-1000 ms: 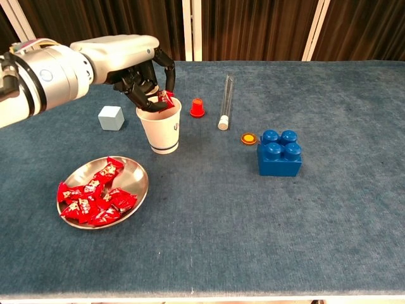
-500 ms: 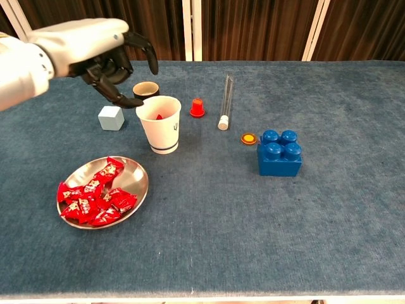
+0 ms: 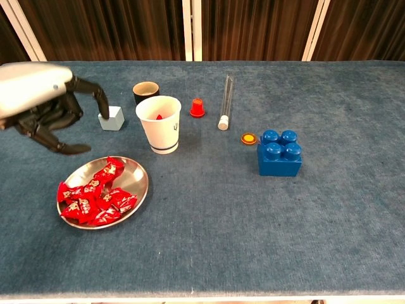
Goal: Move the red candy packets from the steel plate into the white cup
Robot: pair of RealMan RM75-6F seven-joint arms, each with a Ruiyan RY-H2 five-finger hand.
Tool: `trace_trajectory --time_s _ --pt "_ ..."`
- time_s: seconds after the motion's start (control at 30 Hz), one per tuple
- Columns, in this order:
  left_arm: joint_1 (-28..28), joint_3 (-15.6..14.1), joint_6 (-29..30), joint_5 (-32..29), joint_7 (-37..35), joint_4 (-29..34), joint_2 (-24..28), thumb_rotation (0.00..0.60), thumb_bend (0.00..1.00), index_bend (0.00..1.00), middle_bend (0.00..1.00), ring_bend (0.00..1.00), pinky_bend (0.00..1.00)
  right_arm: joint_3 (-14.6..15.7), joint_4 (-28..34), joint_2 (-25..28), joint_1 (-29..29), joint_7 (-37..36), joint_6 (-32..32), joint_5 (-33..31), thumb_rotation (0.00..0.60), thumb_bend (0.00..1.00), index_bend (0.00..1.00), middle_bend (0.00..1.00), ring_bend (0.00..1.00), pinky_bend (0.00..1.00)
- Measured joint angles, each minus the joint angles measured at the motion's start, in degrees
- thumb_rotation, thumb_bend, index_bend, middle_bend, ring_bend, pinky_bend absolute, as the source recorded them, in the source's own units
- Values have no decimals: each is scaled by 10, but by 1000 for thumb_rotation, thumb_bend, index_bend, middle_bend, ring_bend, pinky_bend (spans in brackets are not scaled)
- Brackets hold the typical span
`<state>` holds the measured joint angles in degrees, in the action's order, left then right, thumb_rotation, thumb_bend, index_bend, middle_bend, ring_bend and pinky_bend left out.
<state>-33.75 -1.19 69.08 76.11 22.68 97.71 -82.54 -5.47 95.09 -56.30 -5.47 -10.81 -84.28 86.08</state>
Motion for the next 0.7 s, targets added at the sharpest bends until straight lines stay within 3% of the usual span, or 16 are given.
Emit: trace_trajectory --time_s 0.23,0.7 --pt "1 -5 -26 5 17 -47 -26 600 206 416 854 780 792 1 12 7 3 7 -8 5 600 160 0 59 0 87" --pt "-11 12 -71 -12 58 -102 -76 600 193 416 854 780 792 4 13 6 8 9 -11 0 600 160 0 59 0 87"
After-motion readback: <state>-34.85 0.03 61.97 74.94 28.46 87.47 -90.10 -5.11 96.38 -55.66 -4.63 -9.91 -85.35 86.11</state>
